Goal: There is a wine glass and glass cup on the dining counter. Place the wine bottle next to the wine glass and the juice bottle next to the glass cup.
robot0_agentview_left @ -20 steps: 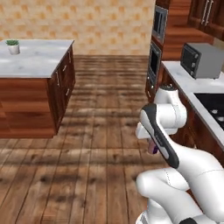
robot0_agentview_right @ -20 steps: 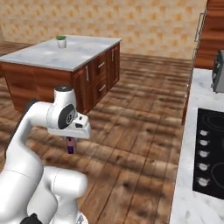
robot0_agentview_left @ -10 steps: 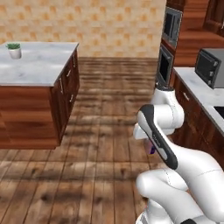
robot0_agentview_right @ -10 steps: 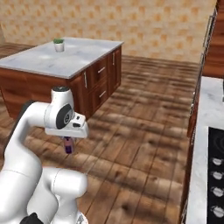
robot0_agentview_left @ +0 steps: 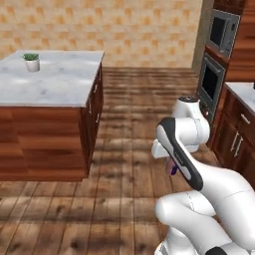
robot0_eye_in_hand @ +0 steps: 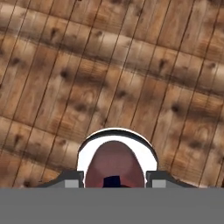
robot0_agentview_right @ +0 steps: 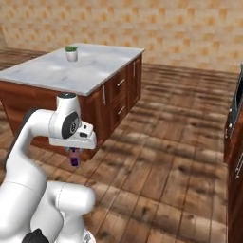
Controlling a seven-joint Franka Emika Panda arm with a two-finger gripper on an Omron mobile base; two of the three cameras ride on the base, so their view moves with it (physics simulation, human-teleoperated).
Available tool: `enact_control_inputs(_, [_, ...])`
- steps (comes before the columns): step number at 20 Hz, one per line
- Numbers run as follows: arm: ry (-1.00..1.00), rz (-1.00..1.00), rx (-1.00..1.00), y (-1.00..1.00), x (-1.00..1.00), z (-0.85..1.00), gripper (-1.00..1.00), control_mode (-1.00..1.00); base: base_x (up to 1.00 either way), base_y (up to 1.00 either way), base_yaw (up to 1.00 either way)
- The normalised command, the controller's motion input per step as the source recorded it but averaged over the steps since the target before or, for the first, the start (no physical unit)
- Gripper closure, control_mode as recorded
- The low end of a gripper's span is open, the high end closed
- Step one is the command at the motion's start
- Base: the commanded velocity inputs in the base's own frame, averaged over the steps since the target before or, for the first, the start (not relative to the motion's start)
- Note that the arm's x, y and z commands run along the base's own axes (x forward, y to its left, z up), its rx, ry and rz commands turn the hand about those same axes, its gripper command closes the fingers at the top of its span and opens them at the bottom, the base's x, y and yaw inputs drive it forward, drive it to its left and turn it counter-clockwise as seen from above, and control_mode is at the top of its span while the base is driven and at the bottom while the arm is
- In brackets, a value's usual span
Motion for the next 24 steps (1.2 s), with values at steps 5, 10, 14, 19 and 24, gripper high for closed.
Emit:
enact_control_inputs(5, [0.00, 0.00, 0.00, 0.00, 0.00, 0.00, 1.00, 1.00, 0.67, 0.77, 0.00])
enact_control_inputs(10, [0.00, 0.00, 0.00, 0.00, 0.00, 0.00, 1.00, 1.00, 0.64, 0.79, 0.04])
enact_control_inputs(14, [0.00, 0.00, 0.00, 0.00, 0.00, 0.00, 1.00, 1.00, 0.51, 0.67, 0.20])
enact_control_inputs(19, [0.00, 0.00, 0.00, 0.00, 0.00, 0.00, 1.00, 1.00, 0.41, 0.54, 0.37])
enact_control_inputs(24, [0.00, 0.00, 0.00, 0.00, 0.00, 0.00, 1.00, 1.00, 0.35, 0.42, 0.50])
